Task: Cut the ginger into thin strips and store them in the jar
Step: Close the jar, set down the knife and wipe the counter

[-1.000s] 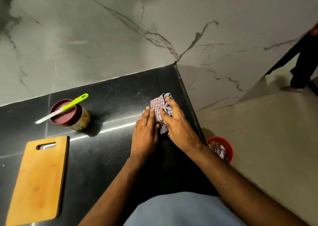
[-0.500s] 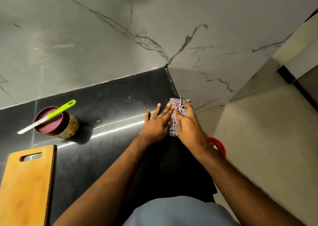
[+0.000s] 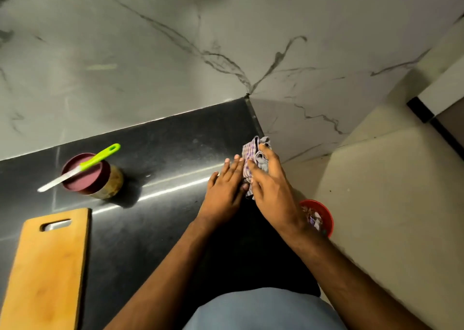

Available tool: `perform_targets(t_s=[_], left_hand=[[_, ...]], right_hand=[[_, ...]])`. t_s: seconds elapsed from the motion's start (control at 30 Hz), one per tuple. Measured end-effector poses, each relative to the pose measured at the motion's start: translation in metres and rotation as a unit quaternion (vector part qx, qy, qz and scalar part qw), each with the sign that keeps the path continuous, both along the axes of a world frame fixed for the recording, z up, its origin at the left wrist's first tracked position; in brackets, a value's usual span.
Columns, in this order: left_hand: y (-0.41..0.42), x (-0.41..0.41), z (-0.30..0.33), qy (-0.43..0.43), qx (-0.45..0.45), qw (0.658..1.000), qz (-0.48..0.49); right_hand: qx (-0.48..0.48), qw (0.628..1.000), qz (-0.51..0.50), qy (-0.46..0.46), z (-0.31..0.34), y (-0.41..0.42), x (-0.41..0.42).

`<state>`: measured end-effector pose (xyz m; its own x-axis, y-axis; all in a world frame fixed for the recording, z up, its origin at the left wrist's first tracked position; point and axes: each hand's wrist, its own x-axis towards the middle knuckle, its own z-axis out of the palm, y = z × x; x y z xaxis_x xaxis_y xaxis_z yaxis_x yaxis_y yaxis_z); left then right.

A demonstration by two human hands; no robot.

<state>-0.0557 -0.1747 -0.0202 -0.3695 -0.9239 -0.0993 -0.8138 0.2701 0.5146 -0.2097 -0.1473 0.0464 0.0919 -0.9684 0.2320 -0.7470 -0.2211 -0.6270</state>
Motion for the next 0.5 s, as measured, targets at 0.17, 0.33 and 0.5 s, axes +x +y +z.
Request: perform_targets(t_s=[0.17, 0.33, 0.5], left_hand=[[0.023, 0.059, 0.005, -0.028, -0.083, 0.983, 0.164], [0.030, 0.110, 0.008, -0.074, -0.092, 0.948, 0.295], [0.011, 0.139, 0.007, -0.102, -0.042, 0.938, 0.329]], right_hand=[[0.005, 0.991, 0.109, -0.080, -0.004, -0.015, 0.057], [0.002, 0.976, 0.193, -0.102, -0.012, -0.041, 0.117], [-0.019, 0.962, 0.273, 0.016, -0.035, -0.075, 0.163]])
